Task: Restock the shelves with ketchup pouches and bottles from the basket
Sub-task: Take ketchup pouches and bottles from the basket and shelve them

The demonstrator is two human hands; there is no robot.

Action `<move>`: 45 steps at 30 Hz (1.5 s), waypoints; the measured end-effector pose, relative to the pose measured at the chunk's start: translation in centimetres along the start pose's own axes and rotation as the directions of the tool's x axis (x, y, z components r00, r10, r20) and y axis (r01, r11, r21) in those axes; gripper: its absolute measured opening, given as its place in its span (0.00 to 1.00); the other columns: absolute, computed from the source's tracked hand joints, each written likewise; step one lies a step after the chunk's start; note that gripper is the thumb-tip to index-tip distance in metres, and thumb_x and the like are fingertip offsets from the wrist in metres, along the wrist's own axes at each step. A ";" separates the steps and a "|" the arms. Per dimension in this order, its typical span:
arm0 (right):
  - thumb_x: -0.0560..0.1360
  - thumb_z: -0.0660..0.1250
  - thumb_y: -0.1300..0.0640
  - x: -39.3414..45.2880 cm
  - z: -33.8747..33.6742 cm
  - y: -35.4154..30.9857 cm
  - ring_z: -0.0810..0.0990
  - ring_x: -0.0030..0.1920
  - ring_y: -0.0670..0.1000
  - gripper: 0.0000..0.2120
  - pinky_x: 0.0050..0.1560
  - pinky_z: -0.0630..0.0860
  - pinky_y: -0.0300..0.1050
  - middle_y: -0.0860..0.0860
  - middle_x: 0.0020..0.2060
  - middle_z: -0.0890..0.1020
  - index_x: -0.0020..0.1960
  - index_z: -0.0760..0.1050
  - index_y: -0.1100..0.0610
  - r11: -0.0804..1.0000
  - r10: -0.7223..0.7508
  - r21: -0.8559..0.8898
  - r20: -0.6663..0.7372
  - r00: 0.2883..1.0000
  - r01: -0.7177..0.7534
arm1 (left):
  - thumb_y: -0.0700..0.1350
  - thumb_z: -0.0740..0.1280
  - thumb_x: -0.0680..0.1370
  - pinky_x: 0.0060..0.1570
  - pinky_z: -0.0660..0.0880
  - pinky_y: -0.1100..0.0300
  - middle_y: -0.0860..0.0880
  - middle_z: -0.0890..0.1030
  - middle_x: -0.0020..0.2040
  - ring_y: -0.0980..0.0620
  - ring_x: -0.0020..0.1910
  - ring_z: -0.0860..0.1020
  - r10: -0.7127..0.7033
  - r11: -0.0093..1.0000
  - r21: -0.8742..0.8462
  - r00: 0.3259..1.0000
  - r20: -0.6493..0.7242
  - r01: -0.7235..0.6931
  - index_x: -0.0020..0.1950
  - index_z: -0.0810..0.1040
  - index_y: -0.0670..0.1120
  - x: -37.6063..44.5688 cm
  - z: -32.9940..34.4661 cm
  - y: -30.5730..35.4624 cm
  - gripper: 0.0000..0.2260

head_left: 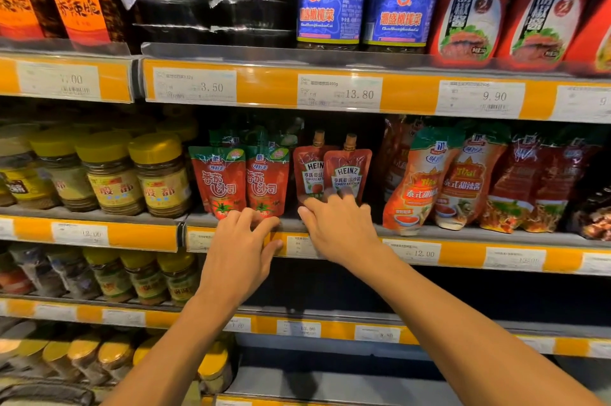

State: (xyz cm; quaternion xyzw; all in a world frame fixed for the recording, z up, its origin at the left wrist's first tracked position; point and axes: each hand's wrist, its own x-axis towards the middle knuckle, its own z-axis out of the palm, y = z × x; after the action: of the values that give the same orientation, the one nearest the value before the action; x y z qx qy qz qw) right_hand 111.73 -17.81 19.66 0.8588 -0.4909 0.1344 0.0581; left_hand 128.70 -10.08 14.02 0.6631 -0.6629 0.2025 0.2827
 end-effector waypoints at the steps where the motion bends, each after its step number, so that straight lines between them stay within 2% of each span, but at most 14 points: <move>1: 0.84 0.50 0.43 0.4 0.2 0.1 0.68 0.68 0.61 0.19 0.57 0.71 0.64 0.54 0.64 0.75 0.69 0.71 0.46 1.000 0.007 0.007 -0.002 1.000 -0.007 | 0.53 0.72 0.75 0.48 0.72 0.53 0.50 0.76 0.51 0.50 0.50 0.72 0.000 1.000 0.002 1.000 -0.004 0.000 0.59 0.80 0.51 0.0 0.1 0.0 0.14; 5: 0.84 0.52 0.43 2.2 1.0 0.8 0.61 0.72 0.59 0.20 0.63 0.70 0.67 0.53 0.68 0.71 0.74 0.67 0.43 0.998 0.024 0.055 0.026 0.999 -0.025 | 0.53 0.71 0.76 0.49 0.71 0.53 0.50 0.76 0.51 0.49 0.50 0.71 0.011 1.000 0.010 1.000 -0.011 -0.011 0.60 0.80 0.50 0.0 0.3 -0.2 0.15; 9: 0.83 0.52 0.43 4.7 1.6 1.6 0.58 0.74 0.59 0.21 0.67 0.62 0.68 0.53 0.71 0.68 0.75 0.65 0.43 0.991 0.065 0.109 0.100 0.993 -0.076 | 0.53 0.71 0.76 0.48 0.71 0.52 0.50 0.75 0.50 0.49 0.49 0.71 0.025 1.000 0.012 1.000 -0.015 -0.025 0.60 0.80 0.50 0.0 0.4 -0.3 0.14; 15: 0.82 0.51 0.39 8.1 2.5 2.8 0.54 0.76 0.62 0.24 0.67 0.63 0.68 0.53 0.75 0.65 0.77 0.63 0.42 0.995 0.079 0.049 0.175 0.981 -0.089 | 0.53 0.71 0.76 0.48 0.71 0.51 0.50 0.75 0.50 0.48 0.49 0.70 0.031 0.999 0.019 0.999 -0.028 -0.031 0.59 0.79 0.50 0.1 0.5 -0.2 0.14; 23: 0.82 0.54 0.41 10.2 3.2 3.8 0.56 0.75 0.62 0.25 0.67 0.64 0.67 0.54 0.75 0.65 0.77 0.63 0.46 0.997 0.055 0.044 0.118 0.991 -0.060 | 0.53 0.71 0.75 0.47 0.70 0.53 0.50 0.76 0.50 0.49 0.48 0.70 0.018 1.000 0.011 1.000 -0.024 -0.018 0.58 0.79 0.50 0.1 0.6 -0.2 0.13; 35: 0.80 0.53 0.34 11.1 3.4 4.5 0.54 0.75 0.61 0.30 0.68 0.63 0.63 0.54 0.76 0.63 0.77 0.64 0.46 1.000 0.020 0.005 0.135 0.991 -0.021 | 0.52 0.71 0.76 0.46 0.72 0.52 0.50 0.75 0.49 0.49 0.47 0.70 0.009 1.000 0.021 1.000 -0.020 -0.008 0.58 0.79 0.50 0.0 0.3 0.2 0.13; 39: 0.81 0.53 0.35 11.0 3.1 4.5 0.56 0.75 0.62 0.28 0.68 0.64 0.63 0.54 0.76 0.63 0.77 0.65 0.46 0.999 0.016 0.034 0.131 0.991 -0.020 | 0.52 0.72 0.76 0.46 0.72 0.53 0.51 0.75 0.49 0.50 0.47 0.70 -0.003 1.000 0.013 1.000 -0.013 0.003 0.58 0.78 0.50 0.1 0.1 0.4 0.13; 45: 0.82 0.56 0.41 8.2 1.6 3.3 0.61 0.74 0.62 0.23 0.68 0.68 0.61 0.56 0.73 0.69 0.73 0.69 0.50 0.991 0.049 0.120 0.062 0.997 -0.056 | 0.51 0.73 0.75 0.48 0.73 0.53 0.51 0.75 0.50 0.50 0.49 0.71 -0.035 0.999 0.011 0.999 0.026 0.034 0.58 0.79 0.51 0.3 -0.7 1.0 0.13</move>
State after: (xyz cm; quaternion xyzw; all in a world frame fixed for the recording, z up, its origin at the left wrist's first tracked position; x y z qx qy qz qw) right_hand 113.12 -26.61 20.34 0.8511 -0.5058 0.1401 -0.0123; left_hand 127.79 -9.86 14.83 0.6784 -0.6539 0.1925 0.2741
